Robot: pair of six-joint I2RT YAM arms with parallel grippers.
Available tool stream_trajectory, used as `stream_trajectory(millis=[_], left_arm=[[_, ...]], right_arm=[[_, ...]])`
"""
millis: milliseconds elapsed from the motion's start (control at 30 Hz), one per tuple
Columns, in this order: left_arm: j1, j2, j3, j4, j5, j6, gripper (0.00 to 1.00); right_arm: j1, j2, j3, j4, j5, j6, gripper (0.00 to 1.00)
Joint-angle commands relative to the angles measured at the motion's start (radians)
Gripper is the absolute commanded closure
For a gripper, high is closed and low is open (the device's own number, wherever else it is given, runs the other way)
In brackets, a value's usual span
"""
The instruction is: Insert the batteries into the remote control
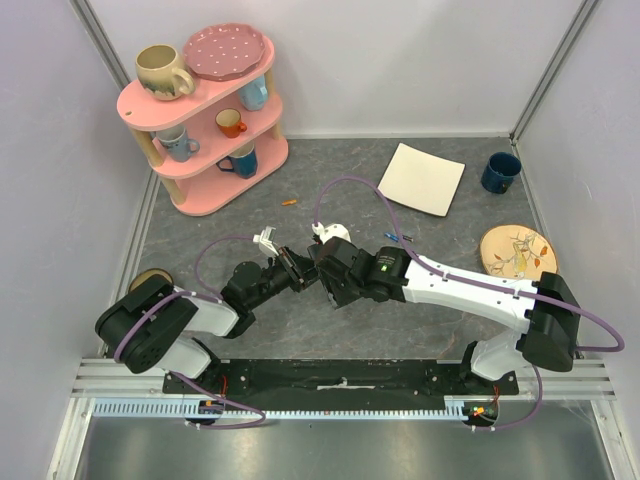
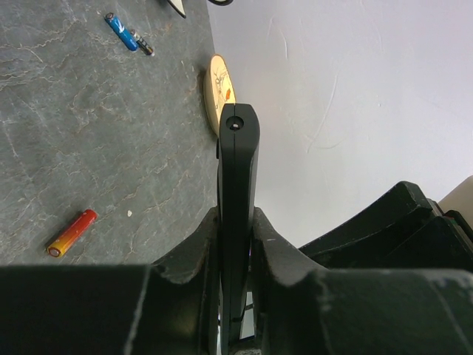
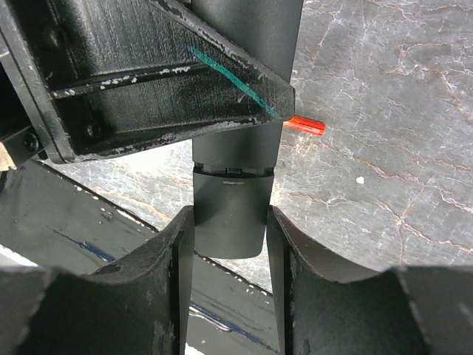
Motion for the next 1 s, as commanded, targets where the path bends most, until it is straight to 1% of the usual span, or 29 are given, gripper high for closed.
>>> stream_trajectory(millis=[0, 167, 367, 967], left_arm=[[-0.008, -0.044, 0.018, 0.290, 0.000, -0.006, 0.98], [-0.008, -0.042, 0.014, 0.287, 0.003, -0.016, 0.98], [-0.010, -0.051, 0.014, 0.289, 0.008, -0.027, 0.98], [-0.051, -0.126, 0.007, 0.218, -0.007, -0.022, 0.98]], right_arm=[[0.006, 0.007, -0.025, 0.009, -0.002, 0.011, 0.80], [0.006, 0.000, -0.028, 0.012, 0.010, 0.005, 0.76], [0.006, 0.006, -0.032, 0.015, 0.016, 0.003, 0.77], [0.000, 0.010, -0.026, 0.027, 0.033, -0.007, 0.78]])
